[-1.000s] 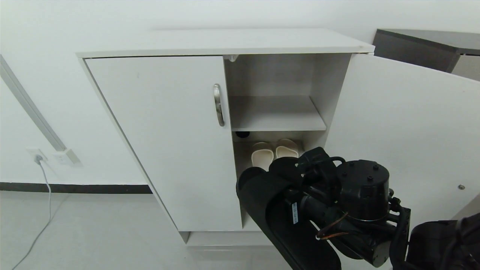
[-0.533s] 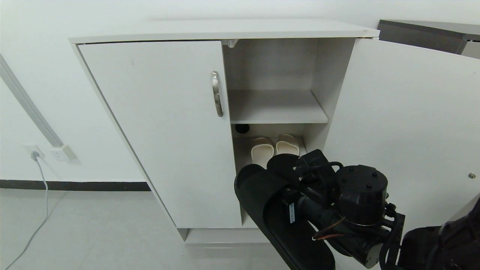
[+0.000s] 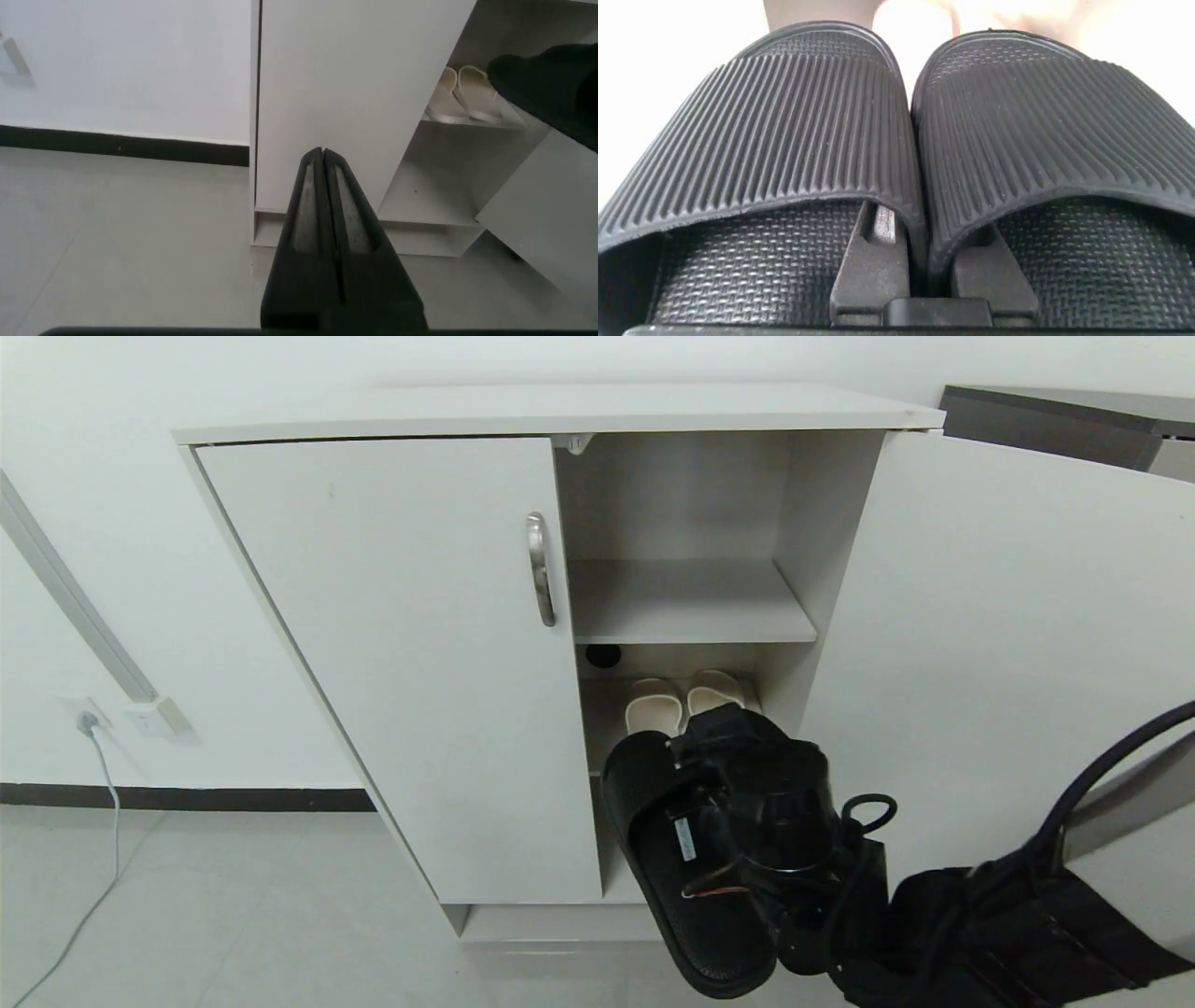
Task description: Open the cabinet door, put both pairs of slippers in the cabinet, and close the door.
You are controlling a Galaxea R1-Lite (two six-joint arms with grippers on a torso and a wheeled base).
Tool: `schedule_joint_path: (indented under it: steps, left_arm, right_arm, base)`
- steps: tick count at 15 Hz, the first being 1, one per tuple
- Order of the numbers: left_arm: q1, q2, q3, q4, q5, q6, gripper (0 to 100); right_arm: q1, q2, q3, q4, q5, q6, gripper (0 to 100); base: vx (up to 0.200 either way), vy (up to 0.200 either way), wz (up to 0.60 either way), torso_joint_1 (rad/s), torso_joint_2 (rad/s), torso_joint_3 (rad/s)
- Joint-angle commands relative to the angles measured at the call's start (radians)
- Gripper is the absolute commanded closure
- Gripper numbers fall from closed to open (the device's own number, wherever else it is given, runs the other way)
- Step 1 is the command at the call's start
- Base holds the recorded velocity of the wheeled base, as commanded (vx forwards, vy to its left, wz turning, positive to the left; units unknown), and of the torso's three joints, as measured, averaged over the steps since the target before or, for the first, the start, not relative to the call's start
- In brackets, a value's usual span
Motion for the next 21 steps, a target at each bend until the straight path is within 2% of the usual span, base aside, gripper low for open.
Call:
schedule_joint_path:
  steps: [1, 4, 6, 7, 10, 16, 21]
  left_arm:
    - [0.0, 0.0, 0.0, 0.0, 0.0, 0.0, 100]
    - [0.0, 0.0, 0.0, 0.0, 0.0, 0.0, 100]
    - [0.0, 0.0, 0.0, 0.0, 0.0, 0.0, 100]
    - [0.0, 0.0, 0.0, 0.0, 0.0, 0.0, 100]
    - [0.0, 0.0, 0.0, 0.0, 0.0, 0.0, 100]
    - [0.0, 0.0, 0.0, 0.0, 0.0, 0.0, 100]
    - [0.0, 0.0, 0.0, 0.0, 0.0, 0.0, 100]
  right_arm:
    - [0.02, 0.018, -0.208, 0.252, -0.106, 0.135, 100]
    - [0.051, -0.027, -0.435, 0.625, -0.129, 0.336, 100]
    - [0.059, -0.055, -0.524, 0.724, -0.142, 0.365, 100]
    - [0.057, -0.062, -0.577, 0.752, -0.195, 0.359, 100]
    - [0.033, -0.071, -0.588, 0.738, -0.211, 0.282, 100]
    - [0.0, -0.041, -0.53, 0.531, -0.203, 0.195, 100]
    - [-0.006, -0.041, -0.525, 0.524, -0.181, 0.193, 100]
  base:
    - [0.0, 0.0, 0.0, 0.0, 0.0, 0.0]
    - [0.0, 0.0, 0.0, 0.0, 0.0, 0.0]
    - [0.0, 0.0, 0.0, 0.0, 0.0, 0.0]
    - [0.0, 0.0, 0.0, 0.0, 0.0, 0.0]
    - [0.0, 0.0, 0.0, 0.0, 0.0, 0.0]
    - [0.0, 0.0, 0.0, 0.0, 0.0, 0.0]
    - [0.0, 0.0, 0.0, 0.0, 0.0, 0.0]
